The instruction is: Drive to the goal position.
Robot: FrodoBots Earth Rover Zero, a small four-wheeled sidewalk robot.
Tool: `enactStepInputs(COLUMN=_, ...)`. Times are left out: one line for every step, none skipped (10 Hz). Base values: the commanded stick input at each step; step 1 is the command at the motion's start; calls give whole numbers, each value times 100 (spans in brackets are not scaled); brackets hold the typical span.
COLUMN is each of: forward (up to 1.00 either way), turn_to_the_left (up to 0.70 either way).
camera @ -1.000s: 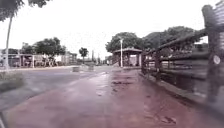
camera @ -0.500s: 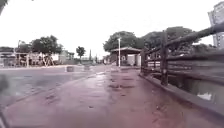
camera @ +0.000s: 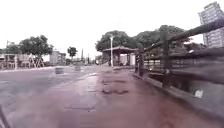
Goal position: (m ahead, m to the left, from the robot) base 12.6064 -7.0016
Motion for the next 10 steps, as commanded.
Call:
enactStepInputs(forward=100, turn_to_the_left=-3)
enactStepInputs(forward=100, turn_to_the_left=0)
enactStepInputs(forward=100, turn_to_the_left=-4)
enactStepInputs(forward=100, turn_to_the_left=-11)
enactStepInputs(forward=100, turn_to_the_left=-8)
enactStepInputs(forward=100, turn_to_the_left=-3)
enactStepInputs(forward=100, turn_to_the_left=0)
enactStepInputs(forward=100, turn_to_the_left=0)
enactStepInputs(forward=100, turn_to_the_left=0)
enactStepInputs(forward=100, turn_to_the_left=0)
